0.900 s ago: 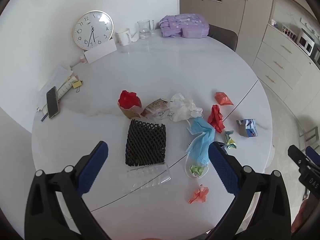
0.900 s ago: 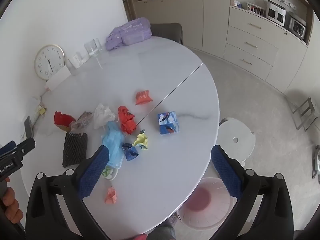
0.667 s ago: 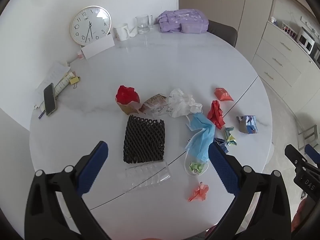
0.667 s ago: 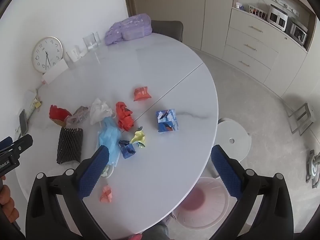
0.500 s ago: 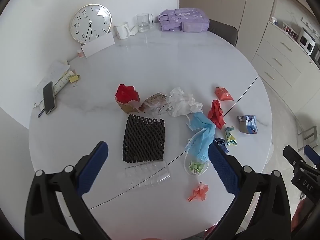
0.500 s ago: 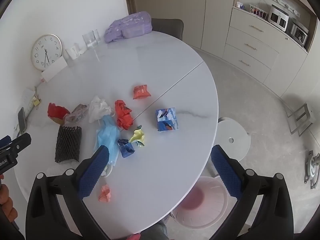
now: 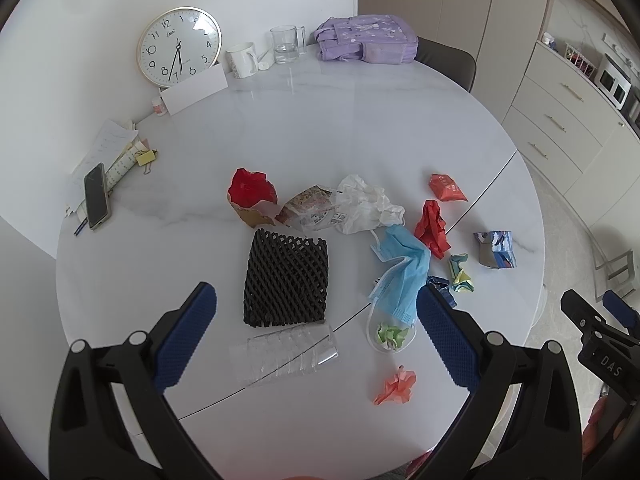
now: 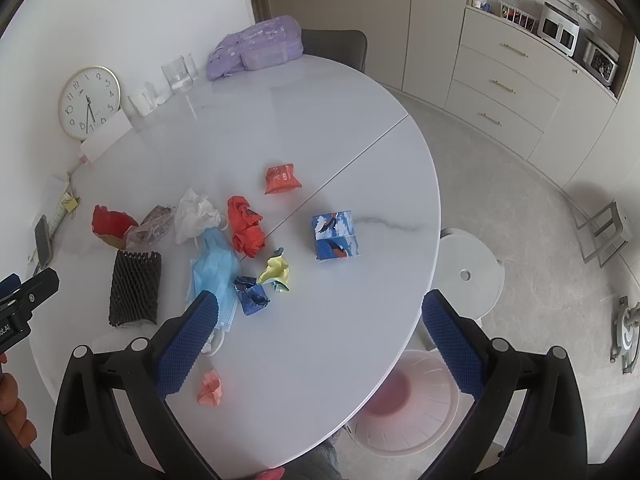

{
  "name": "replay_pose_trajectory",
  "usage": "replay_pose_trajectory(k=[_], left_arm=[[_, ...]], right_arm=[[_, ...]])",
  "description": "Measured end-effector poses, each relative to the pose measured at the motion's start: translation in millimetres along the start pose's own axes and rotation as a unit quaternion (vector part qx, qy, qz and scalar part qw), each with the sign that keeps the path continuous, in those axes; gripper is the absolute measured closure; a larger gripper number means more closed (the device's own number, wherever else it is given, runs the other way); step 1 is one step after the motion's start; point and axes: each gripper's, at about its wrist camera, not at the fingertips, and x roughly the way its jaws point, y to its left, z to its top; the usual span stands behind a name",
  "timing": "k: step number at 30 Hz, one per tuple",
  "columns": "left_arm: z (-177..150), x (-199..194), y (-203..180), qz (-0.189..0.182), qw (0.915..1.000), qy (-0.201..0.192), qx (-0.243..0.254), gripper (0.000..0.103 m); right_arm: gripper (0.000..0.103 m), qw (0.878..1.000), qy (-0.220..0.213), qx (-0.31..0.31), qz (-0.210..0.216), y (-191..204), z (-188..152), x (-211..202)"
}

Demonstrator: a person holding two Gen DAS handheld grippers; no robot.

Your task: Collect trash

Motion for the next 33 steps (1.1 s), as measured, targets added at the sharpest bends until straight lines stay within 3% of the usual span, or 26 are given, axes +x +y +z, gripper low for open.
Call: replay_pose_trajectory(k=[33], left_arm=[[-1.3, 0.8, -0.3, 0.000, 1.0000, -0.002, -0.001, 0.007]], right_arm=[[0.002, 1.000, 0.009, 0.000, 0.000, -0.9, -6.7, 3.4]])
